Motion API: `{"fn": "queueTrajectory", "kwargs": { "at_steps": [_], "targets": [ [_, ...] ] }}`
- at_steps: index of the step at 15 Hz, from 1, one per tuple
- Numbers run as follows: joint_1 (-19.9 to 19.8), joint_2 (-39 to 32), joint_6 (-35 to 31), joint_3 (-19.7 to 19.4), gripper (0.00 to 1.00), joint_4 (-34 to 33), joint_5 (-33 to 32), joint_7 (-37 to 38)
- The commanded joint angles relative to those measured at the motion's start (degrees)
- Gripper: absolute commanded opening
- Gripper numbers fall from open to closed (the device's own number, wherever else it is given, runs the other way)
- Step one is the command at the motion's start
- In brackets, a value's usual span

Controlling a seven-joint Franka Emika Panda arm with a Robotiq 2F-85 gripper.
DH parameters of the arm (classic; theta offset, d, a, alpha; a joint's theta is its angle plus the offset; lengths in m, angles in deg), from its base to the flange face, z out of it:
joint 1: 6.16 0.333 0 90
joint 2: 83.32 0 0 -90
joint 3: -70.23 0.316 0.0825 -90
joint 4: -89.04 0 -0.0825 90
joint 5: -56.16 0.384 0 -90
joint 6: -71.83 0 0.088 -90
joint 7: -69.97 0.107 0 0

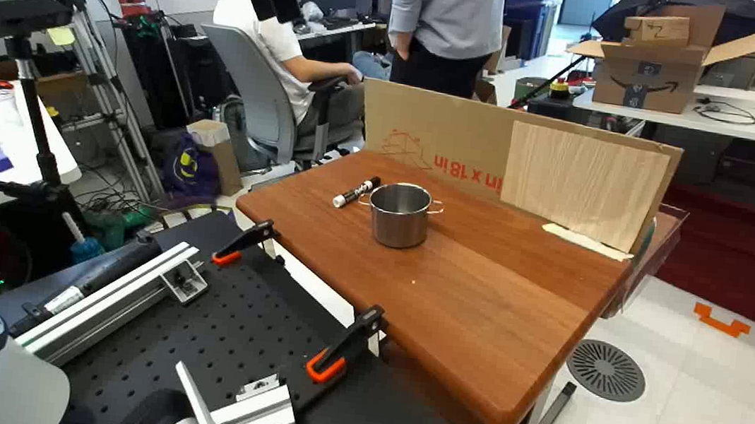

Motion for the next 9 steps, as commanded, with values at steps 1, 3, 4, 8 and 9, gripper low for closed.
{"fn": "queueTrajectory", "kwargs": {
  "at_steps": [1, 3, 4, 8, 9],
  "targets": [
    [-0.1, 0.0, 0.2, 0.0, 1.0, -0.2, 0.1, -0.1],
    [-0.1, 0.0, 0.2, 0.0, 1.0, -0.3, 0.1, -0.1],
    [-0.1, 0.0, 0.2, 0.0, 1.0, -0.3, 0.1, -0.1],
    [-0.2, -0.2, -0.3, 0.3, 1.0, -0.4, 0.1, 0.6],
    [-0.3, -0.7, -0.5, 0.6, 1.0, -0.6, 0.2, 1.0]
  ]
}}
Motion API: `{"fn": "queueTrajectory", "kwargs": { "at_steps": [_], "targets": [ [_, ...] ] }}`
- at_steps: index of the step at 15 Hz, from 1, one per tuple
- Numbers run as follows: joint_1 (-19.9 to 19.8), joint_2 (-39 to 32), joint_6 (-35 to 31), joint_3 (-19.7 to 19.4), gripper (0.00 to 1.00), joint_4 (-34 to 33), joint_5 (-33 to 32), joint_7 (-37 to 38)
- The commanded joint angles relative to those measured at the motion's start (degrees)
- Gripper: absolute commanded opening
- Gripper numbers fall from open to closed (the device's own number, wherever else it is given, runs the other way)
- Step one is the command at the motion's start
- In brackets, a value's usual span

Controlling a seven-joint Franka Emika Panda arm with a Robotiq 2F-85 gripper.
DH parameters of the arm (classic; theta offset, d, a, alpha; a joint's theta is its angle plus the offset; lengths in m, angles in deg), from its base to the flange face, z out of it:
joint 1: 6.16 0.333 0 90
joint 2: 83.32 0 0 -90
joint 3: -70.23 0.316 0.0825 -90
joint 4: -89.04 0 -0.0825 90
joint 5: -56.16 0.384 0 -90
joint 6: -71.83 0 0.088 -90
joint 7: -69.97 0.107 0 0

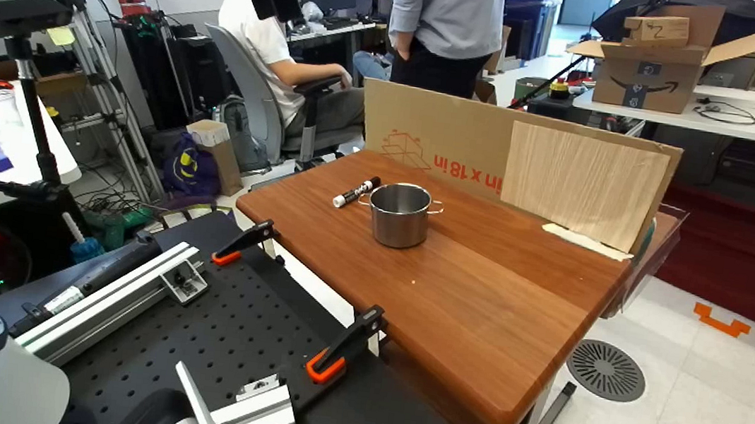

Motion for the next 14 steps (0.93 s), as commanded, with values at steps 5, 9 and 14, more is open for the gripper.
{"fn": "queueTrajectory", "kwargs": {
  "at_steps": [5, 9, 14],
  "targets": [
    [0.2, -5.3, -4.9, 3.4, 1.0, -1.5, -0.2, 2.7],
    [0.3, -12.5, -10.9, 5.8, 1.0, -3.8, -0.9, 3.6],
    [0.2, -24.9, -15.5, 7.4, 1.0, -10.3, -3.1, 4.1]
  ]
}}
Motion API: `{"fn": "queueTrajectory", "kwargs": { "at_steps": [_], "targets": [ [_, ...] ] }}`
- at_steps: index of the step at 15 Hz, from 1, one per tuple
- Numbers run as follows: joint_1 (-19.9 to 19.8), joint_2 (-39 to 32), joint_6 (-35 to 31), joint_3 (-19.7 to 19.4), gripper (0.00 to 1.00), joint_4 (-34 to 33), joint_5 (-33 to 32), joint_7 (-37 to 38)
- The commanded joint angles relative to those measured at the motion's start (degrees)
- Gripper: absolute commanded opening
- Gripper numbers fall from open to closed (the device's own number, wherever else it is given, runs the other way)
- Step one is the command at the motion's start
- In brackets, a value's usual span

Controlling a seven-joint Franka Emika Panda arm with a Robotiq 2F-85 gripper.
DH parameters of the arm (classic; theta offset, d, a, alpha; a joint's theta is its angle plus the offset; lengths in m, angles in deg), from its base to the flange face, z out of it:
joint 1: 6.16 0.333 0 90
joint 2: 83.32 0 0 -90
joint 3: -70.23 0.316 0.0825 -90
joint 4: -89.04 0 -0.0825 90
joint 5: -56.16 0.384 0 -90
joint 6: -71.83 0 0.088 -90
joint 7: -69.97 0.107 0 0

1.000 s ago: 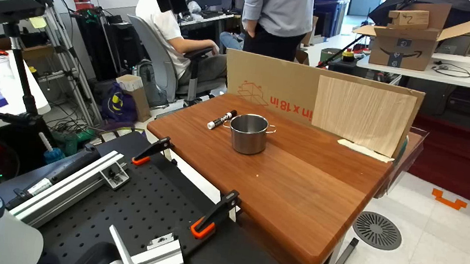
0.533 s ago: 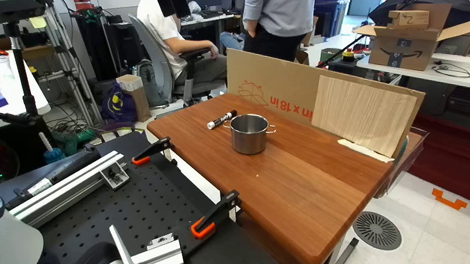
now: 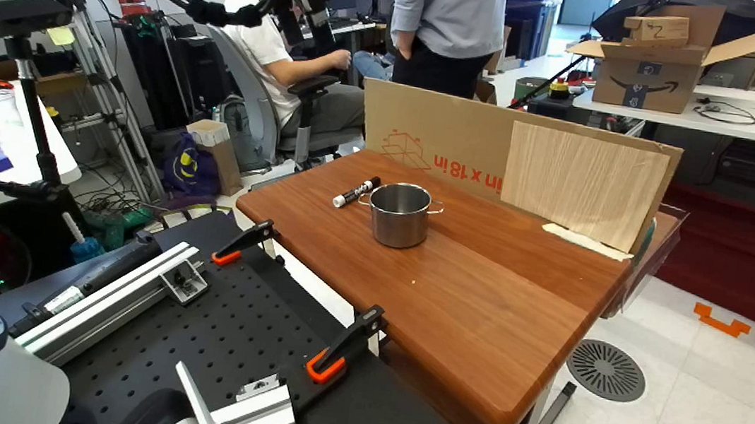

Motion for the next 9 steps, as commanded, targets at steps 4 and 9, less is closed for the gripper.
{"fn": "queueTrajectory", "kwargs": {
  "at_steps": [4, 9],
  "targets": [
    [0.9, -18.3, -2.3, 1.1, 1.0, -11.5, -6.2, 3.0],
    [4.9, -29.7, -1.9, -0.9, 1.0, -19.0, -9.6, 3.3]
  ]
}}
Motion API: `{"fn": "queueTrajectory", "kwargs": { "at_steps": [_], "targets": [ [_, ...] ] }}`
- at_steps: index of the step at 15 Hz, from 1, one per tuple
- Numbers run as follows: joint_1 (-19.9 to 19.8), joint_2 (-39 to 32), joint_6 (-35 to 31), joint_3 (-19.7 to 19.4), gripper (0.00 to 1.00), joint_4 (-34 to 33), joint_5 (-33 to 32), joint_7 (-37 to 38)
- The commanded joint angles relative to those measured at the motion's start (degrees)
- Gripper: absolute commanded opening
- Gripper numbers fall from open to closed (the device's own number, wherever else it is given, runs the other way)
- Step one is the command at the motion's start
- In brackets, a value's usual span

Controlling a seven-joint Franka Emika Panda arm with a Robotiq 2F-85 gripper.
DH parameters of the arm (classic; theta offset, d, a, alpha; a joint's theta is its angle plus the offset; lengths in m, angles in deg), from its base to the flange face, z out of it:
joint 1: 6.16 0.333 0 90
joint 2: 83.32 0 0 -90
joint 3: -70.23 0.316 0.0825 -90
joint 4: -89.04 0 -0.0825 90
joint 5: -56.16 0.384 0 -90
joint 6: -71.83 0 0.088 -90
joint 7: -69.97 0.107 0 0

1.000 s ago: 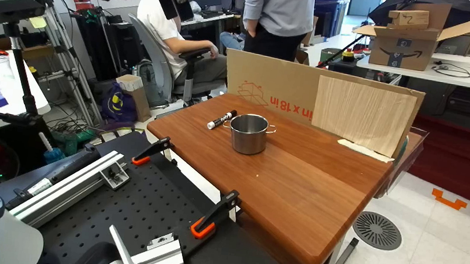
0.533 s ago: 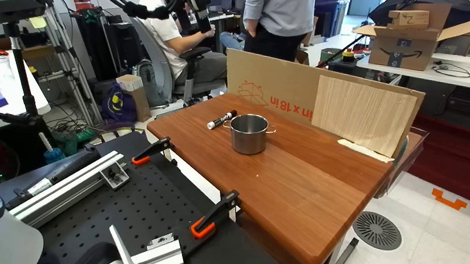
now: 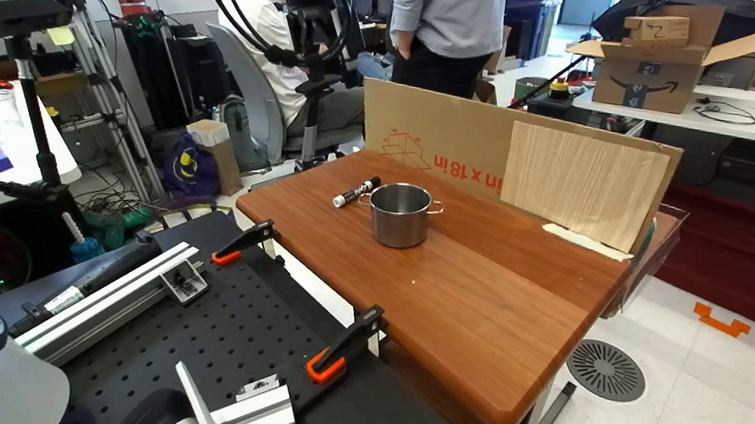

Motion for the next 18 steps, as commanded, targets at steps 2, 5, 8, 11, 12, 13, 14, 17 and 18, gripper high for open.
{"fn": "queueTrajectory", "kwargs": {
  "at_steps": [2, 5, 8, 11, 12, 13, 14, 17, 18],
  "targets": [
    [4.3, -9.5, 0.3, -3.2, 1.0, -7.0, -2.7, 0.6],
    [6.5, -15.6, 1.4, -5.4, 1.0, -11.1, -2.4, -0.4],
    [8.5, -20.9, 2.0, -7.9, 1.0, -14.3, -2.4, -0.4],
    [10.7, -25.7, 2.4, -10.1, 1.0, -17.2, -2.7, -0.4],
    [11.3, -27.0, 2.7, -10.6, 1.0, -18.2, -2.5, -0.6],
    [12.0, -28.1, 2.8, -11.2, 1.0, -18.9, -2.4, -0.5],
    [12.6, -29.4, 3.0, -11.6, 1.0, -19.9, -2.3, -0.6],
    [13.9, -32.1, 3.6, -12.9, 1.0, -22.1, -2.0, -0.6],
    [14.1, -33.3, 4.0, -13.3, 1.0, -23.1, -1.8, -0.8]
  ]
}}
